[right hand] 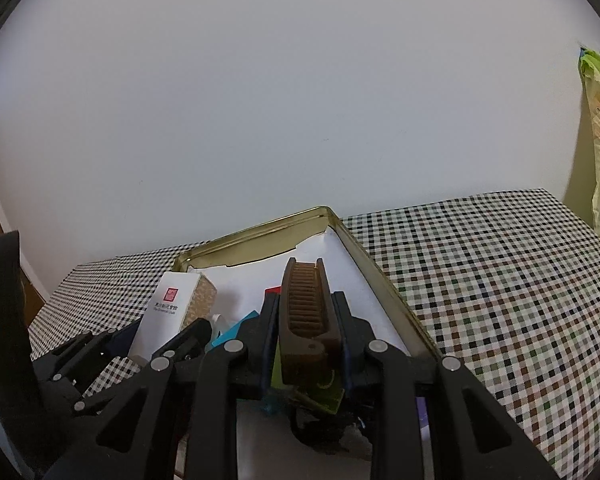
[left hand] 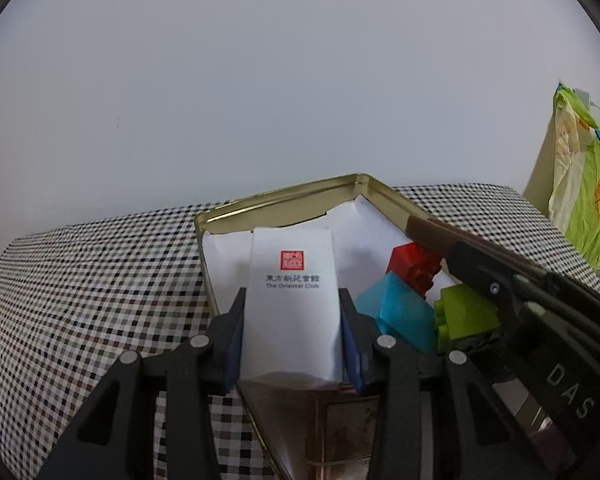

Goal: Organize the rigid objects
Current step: 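Carry the white box and brown comb over the gold tin tray, then lower the white box and comb into the tray and open both tools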

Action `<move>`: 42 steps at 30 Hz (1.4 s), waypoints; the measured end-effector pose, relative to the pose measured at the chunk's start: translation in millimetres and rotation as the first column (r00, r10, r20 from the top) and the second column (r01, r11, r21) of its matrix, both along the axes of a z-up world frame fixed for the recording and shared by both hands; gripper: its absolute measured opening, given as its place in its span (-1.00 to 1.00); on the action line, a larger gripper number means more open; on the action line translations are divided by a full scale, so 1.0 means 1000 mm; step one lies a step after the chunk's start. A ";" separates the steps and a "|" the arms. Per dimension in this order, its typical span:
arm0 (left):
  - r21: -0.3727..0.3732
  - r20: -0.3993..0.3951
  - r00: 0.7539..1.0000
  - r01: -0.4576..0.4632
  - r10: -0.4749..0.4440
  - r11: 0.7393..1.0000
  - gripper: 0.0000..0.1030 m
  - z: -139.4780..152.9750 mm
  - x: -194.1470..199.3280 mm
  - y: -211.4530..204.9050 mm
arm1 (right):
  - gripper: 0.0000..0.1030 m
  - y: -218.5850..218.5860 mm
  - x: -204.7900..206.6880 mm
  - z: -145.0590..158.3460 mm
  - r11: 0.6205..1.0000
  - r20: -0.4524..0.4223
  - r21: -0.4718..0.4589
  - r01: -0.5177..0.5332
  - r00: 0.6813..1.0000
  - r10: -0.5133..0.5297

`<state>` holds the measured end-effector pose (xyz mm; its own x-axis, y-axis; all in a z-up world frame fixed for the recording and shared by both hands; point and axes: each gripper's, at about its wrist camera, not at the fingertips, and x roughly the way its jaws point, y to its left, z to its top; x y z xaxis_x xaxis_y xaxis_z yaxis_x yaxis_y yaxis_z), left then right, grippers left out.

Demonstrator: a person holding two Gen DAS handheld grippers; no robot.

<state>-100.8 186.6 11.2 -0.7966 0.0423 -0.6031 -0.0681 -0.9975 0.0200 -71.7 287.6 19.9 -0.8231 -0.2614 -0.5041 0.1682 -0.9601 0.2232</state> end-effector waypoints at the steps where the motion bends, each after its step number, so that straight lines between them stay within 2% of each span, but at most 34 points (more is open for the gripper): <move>1: -0.002 -0.002 1.000 0.002 -0.002 1.000 -0.22 0.001 0.000 0.000 | -0.45 -0.001 -0.001 0.000 1.000 0.001 0.000 -0.002 1.000 0.002; 8: -0.035 -0.021 1.000 0.014 -0.014 0.999 -0.22 0.000 0.001 0.000 | -0.45 -0.009 -0.023 -0.016 0.998 0.059 -0.032 -0.047 0.997 0.049; 11: -0.053 -0.031 0.999 0.019 -0.020 0.998 -0.21 0.000 0.000 0.002 | -0.45 -0.010 -0.024 -0.018 0.998 0.060 -0.028 -0.051 0.997 0.053; 16: -0.043 -0.031 0.999 0.031 -0.032 0.999 -0.21 0.001 -0.001 0.001 | -0.44 -0.011 -0.015 -0.016 0.993 0.086 -0.088 -0.073 0.993 0.081; 32: -0.080 -0.024 0.999 0.045 -0.047 0.996 -0.21 0.000 -0.005 0.007 | -0.43 -0.004 -0.024 -0.011 0.996 0.071 -0.080 -0.049 0.996 0.055; 36: -0.086 -0.020 0.999 0.046 -0.048 0.995 -0.21 0.000 -0.007 0.009 | -0.42 -0.002 -0.025 -0.014 0.993 0.085 -0.106 -0.051 0.995 0.060; 42: -0.152 -0.004 0.997 0.071 -0.073 0.986 -0.20 0.000 -0.005 0.015 | -0.42 0.003 -0.023 -0.007 0.993 0.044 -0.108 -0.040 0.998 0.045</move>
